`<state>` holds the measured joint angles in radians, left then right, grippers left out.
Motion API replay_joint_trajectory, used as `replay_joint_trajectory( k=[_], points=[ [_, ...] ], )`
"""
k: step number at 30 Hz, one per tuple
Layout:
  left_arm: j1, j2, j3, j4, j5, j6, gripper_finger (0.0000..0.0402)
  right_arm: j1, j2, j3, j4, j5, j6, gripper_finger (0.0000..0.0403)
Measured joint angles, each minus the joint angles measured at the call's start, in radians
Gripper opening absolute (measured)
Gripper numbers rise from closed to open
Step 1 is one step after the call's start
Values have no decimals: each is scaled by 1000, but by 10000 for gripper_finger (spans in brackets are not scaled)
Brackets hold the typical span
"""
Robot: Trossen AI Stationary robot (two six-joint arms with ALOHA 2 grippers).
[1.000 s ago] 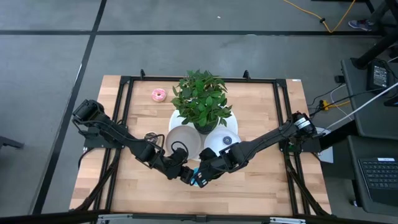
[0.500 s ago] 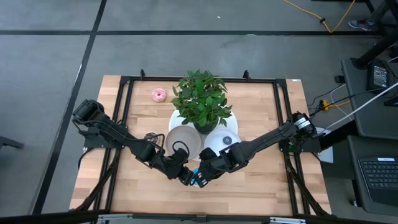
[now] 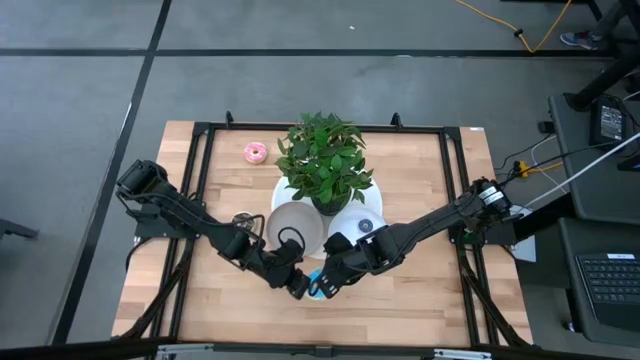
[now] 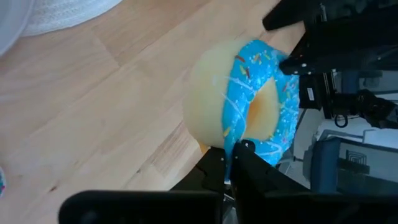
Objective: Pick & Place donuts
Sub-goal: Put the large blue donut on the beige plate
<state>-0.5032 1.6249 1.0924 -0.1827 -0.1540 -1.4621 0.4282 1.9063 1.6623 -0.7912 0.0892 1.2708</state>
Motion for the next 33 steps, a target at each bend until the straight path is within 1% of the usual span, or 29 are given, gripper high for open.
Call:
replay_joint_trajectory(
  k=[2,5,9,14,17,21,23,25,27,30,33],
  points=[
    [0,0,0,0,1,0,7,5,-2,0,-4,10,-29,159],
    [0,0,0,0,4,1,7,15,-7,0,-4,55,-76,183],
    [0,0,0,0,4,1,6,37,-27,0,-18,130,-150,201],
    [0,0,0,0,19,1,6,76,-53,0,-120,237,-209,204],
    [2,0,0,-1,18,0,5,98,-78,0,-183,281,-230,204],
    [12,-4,-4,-2,13,-5,5,120,-89,0,-264,297,-233,204],
    [16,-15,-10,-10,-7,-17,5,133,-90,0,-321,302,-226,204],
    [21,-38,-23,-11,-26,-20,5,146,-90,0,-372,305,-203,204],
    [27,-62,-34,-18,-36,-26,4,161,-90,0,-387,325,-194,204],
    [29,-107,-55,-82,-60,-42,4,181,-90,0,-396,359,-191,204],
    [29,-152,-57,-180,-87,-59,4,191,-90,0,-417,350,-182,204]
  ],
)
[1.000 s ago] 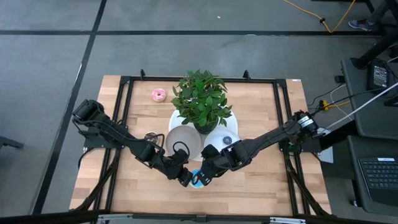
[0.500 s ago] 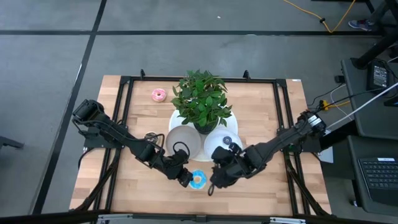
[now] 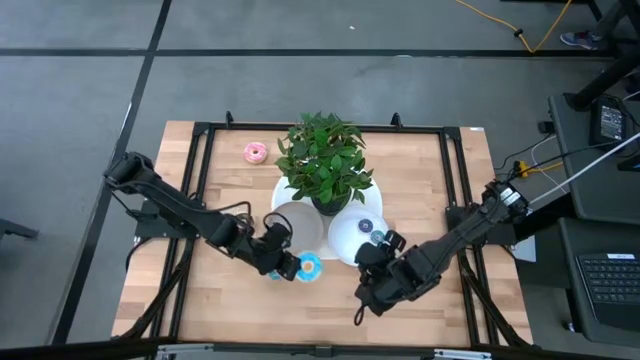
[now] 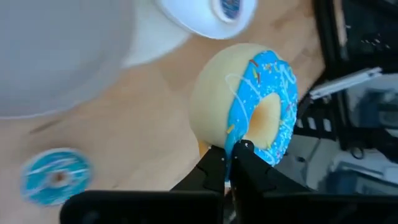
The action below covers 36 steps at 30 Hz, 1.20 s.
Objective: Pick & Place donuts
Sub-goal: Put the large blue donut on the beige plate
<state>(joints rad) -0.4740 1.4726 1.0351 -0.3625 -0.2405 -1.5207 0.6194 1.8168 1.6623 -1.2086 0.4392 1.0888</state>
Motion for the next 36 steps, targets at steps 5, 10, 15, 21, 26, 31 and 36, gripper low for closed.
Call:
replay_joint_trajectory(
  k=[5,10,15,21,26,31,36],
  points=[
    [10,-65,0,-127,-28,-3,4,1,0,0,-17,-8,26,204],
    [25,-124,0,-216,-33,13,4,1,0,0,-19,-23,31,204],
    [39,-184,-1,-311,-52,22,4,6,0,0,-27,3,32,204],
    [76,-227,-2,-357,-32,83,4,6,0,0,-42,22,28,204],
    [121,-236,-2,-397,4,133,4,6,0,0,-43,1,29,204],
    [170,-236,-2,-428,40,183,4,6,0,0,-43,-57,35,204],
    [223,-236,-4,-427,93,256,4,6,0,0,-42,-126,32,204]
  ],
)
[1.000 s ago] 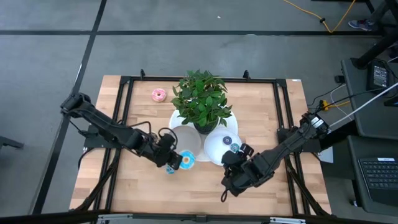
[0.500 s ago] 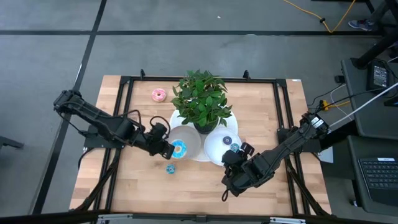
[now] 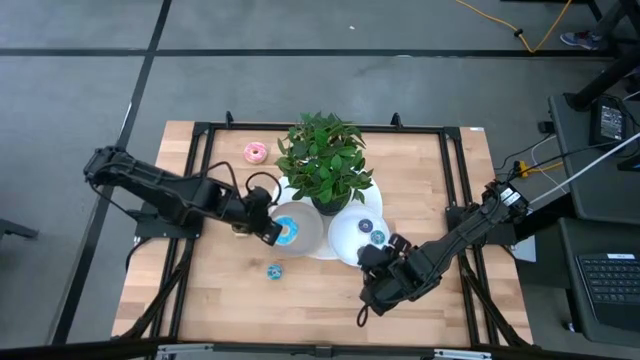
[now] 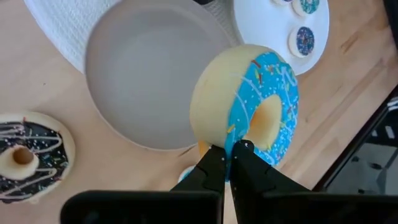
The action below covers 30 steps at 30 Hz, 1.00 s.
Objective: Pick & Place donuts
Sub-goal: Put the large blue donut on the beige plate
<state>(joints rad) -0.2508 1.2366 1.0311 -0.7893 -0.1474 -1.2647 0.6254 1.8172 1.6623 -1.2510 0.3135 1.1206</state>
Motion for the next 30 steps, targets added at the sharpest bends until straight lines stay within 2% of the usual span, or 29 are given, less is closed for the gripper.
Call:
replay_joint_trajectory(
  k=[4,8,19,30],
  points=[
    [41,-10,-42,9,39,39,4,0,0,0,11,-55,0,204],
    [69,-33,-109,62,84,79,4,0,0,0,36,-62,-2,204],
    [143,-70,-282,362,205,216,4,0,1,0,133,-64,-3,204],
    [179,-68,-306,371,229,322,4,0,1,0,197,-64,-3,204]
  ],
)
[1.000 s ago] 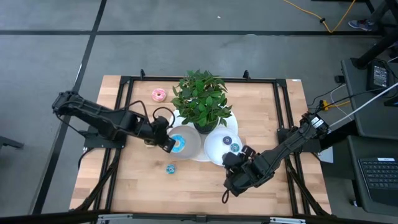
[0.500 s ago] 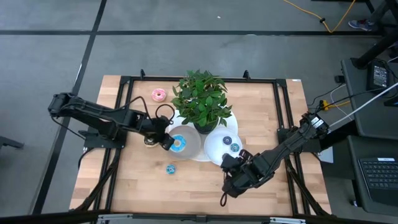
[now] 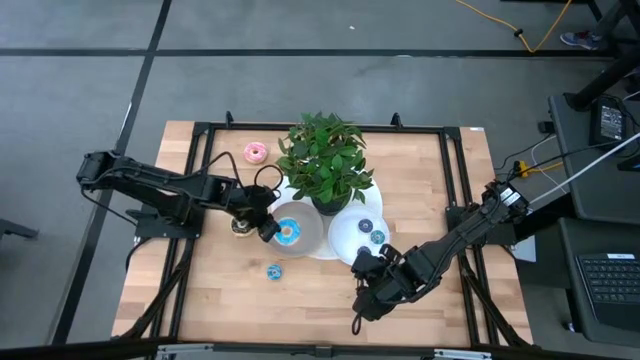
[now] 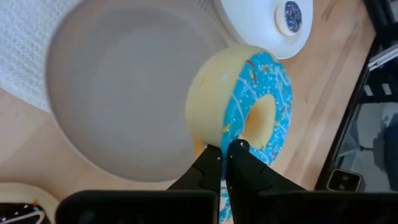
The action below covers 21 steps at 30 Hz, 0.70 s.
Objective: Pick & Place donuts
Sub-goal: Put the large blue donut on the beige plate
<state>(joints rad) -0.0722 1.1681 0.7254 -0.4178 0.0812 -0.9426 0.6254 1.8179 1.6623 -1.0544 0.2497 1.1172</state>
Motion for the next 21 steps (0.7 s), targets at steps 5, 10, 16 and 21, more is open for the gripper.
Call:
replay_joint_trajectory(
  k=[5,10,16,21],
  points=[
    [24,1,0,0,2,22,4,0,0,0,7,0,0,204],
    [77,1,0,0,15,43,4,0,0,0,8,0,0,204],
    [149,17,0,0,63,77,4,0,0,0,8,0,0,204],
    [197,67,0,4,94,107,4,0,0,0,11,0,0,204]
  ],
)
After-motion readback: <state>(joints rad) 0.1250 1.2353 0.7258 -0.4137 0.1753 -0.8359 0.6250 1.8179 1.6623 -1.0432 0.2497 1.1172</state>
